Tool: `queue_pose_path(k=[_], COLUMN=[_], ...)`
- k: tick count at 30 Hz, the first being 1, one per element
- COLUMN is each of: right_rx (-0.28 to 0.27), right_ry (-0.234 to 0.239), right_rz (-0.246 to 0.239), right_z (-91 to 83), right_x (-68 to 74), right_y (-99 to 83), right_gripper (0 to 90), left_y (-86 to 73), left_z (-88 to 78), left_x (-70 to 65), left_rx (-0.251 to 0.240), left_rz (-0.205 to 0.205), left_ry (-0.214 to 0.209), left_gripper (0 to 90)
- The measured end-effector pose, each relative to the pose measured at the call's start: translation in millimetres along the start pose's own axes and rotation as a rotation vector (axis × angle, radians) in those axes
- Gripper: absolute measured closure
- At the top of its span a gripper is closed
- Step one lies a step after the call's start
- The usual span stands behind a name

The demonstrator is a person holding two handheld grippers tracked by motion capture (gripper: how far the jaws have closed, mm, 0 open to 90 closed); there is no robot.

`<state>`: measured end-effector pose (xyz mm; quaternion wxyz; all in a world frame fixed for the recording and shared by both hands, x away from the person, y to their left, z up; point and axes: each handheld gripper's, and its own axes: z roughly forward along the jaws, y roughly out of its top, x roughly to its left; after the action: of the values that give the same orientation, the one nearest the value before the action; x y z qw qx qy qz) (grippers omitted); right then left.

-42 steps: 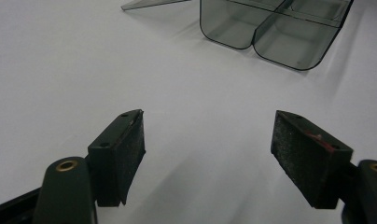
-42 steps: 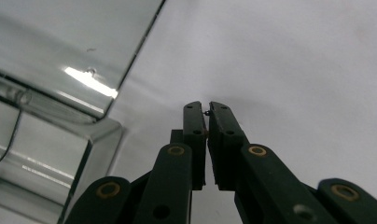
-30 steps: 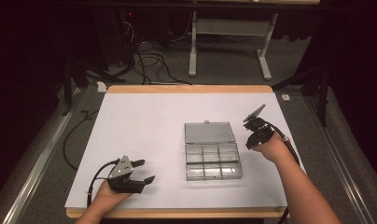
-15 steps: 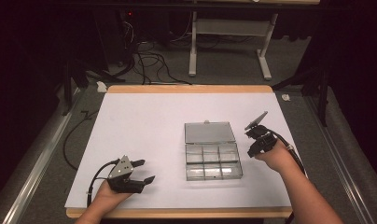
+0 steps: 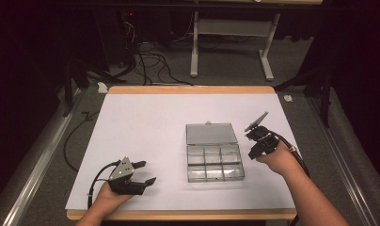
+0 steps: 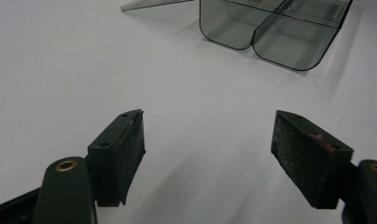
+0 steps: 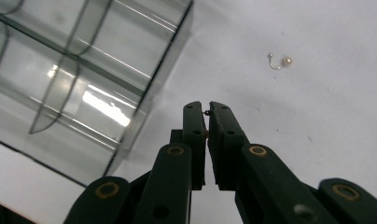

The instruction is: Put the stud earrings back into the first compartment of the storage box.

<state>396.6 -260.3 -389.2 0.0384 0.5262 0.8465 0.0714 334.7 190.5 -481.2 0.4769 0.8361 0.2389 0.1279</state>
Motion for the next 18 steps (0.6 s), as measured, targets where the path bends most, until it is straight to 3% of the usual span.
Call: queue_pose_path(k=[6,8,18], right_rx=[-0.006,-0.012,-0.002], right_ry=[0.015,0.018,0.031], right_rz=[-0.025,-0.057,-0.105], right_z=[-8.2,-9.3,-6.9], right_x=[15.3,19.8,44.7], right_y=[10.2,14.6,34.5], right_gripper=[86.3,86.3,86.3], left_y=[0.0,0.0,-0.1], left_z=[-0.1,-0.1,-0.2], left_x=[-0.2,-0.2,-0.3], left_rx=[-0.001,-0.001,-0.003], left_rz=[0.001,0.002,0.003], left_ry=[-0.001,-0.001,-0.004], left_gripper=[26.3,26.3,26.3])
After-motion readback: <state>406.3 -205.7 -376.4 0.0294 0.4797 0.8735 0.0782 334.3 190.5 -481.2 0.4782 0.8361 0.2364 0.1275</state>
